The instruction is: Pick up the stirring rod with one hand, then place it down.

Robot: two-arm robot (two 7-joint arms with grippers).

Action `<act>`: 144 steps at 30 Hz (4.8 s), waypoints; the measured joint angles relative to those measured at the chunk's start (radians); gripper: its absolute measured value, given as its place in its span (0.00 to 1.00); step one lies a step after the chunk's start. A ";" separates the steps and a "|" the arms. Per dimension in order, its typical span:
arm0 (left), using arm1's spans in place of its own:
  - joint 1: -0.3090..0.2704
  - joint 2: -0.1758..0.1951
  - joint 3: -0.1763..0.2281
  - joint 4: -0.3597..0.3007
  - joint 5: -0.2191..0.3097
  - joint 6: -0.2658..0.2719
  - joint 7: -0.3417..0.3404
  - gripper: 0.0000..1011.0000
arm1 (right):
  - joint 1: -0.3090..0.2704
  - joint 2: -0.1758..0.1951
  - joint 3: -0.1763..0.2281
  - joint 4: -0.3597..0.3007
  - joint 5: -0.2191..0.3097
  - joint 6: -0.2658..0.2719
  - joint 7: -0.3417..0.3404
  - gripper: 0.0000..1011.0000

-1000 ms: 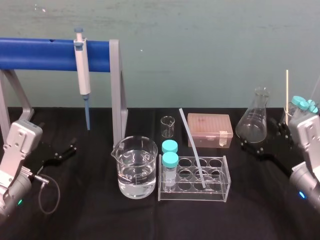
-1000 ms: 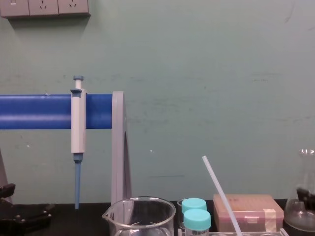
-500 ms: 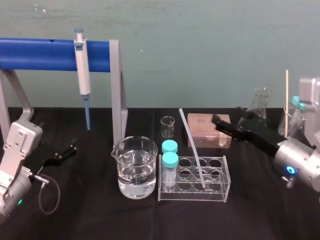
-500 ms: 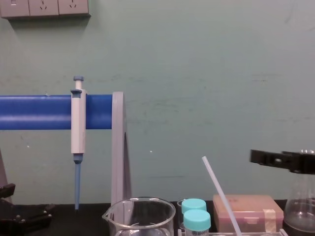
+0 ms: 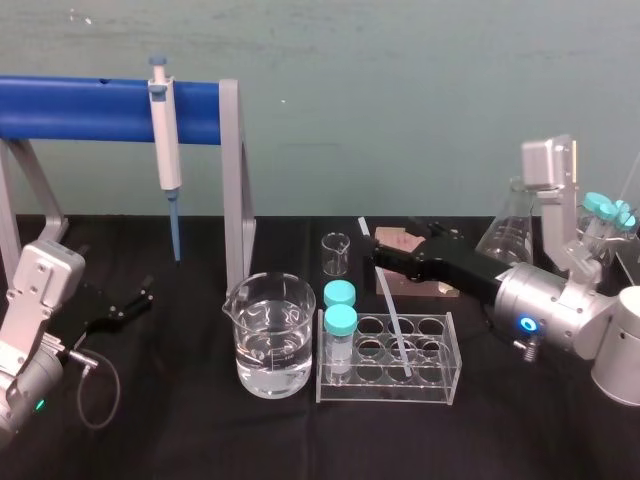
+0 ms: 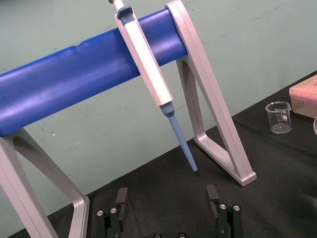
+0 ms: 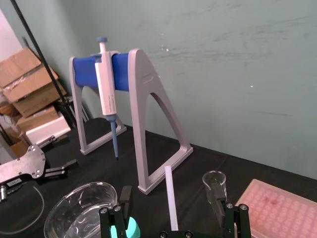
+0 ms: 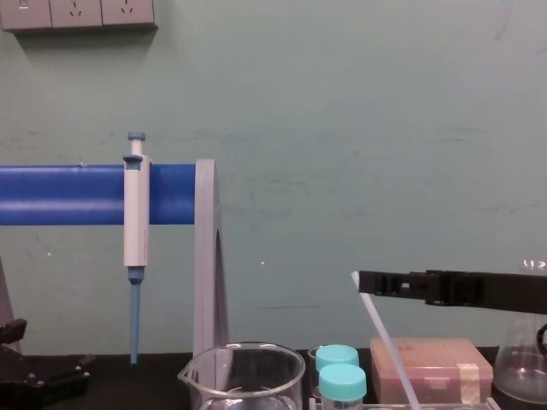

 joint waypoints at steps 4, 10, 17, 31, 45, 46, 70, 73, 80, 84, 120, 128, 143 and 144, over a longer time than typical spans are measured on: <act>0.000 0.000 0.000 0.000 0.000 0.000 0.000 0.99 | 0.022 -0.012 -0.022 0.024 -0.019 0.003 0.001 0.99; 0.000 0.000 0.000 0.000 0.000 0.000 0.000 0.99 | 0.046 -0.028 -0.043 0.056 -0.051 0.009 -0.002 0.99; 0.000 0.000 0.000 0.000 0.000 0.000 0.000 0.99 | 0.062 -0.045 -0.059 0.082 -0.092 0.024 -0.023 0.99; 0.000 0.000 0.000 0.000 0.000 0.000 0.000 0.99 | 0.065 -0.055 -0.057 0.091 -0.138 0.033 -0.030 0.99; 0.000 0.000 0.000 0.000 0.000 0.000 0.000 0.99 | 0.064 -0.055 -0.056 0.091 -0.134 0.032 -0.031 0.83; 0.000 0.000 0.000 0.000 0.000 0.000 0.000 0.99 | 0.064 -0.055 -0.056 0.091 -0.133 0.032 -0.031 0.80; 0.000 0.000 0.000 0.000 0.000 0.000 0.000 0.99 | 0.063 -0.055 -0.056 0.091 -0.132 0.031 -0.031 0.09; 0.000 0.000 0.000 0.000 0.000 0.000 0.000 0.99 | 0.063 -0.055 -0.056 0.091 -0.132 0.031 -0.031 0.07; 0.000 0.000 0.000 0.000 0.000 0.000 0.000 0.99 | 0.059 -0.056 -0.051 0.090 -0.132 0.019 -0.031 0.07; 0.000 0.000 0.000 0.000 0.000 0.000 0.000 0.99 | 0.039 -0.061 -0.033 0.081 -0.132 -0.029 -0.021 0.07; 0.000 0.000 0.000 0.000 0.000 0.000 0.000 0.99 | -0.124 -0.040 0.154 -0.108 -0.157 -0.401 0.055 0.07; 0.000 0.000 0.000 0.000 0.000 0.000 0.000 0.99 | -0.147 -0.007 0.247 -0.131 -0.209 -0.403 -0.023 0.07; 0.000 0.000 0.000 0.000 0.000 0.000 0.000 0.99 | -0.167 -0.016 0.316 -0.125 -0.249 -0.394 -0.054 0.07; 0.000 0.000 0.000 0.000 0.000 0.000 0.000 0.99 | -0.168 -0.018 0.317 -0.125 -0.250 -0.393 -0.053 0.07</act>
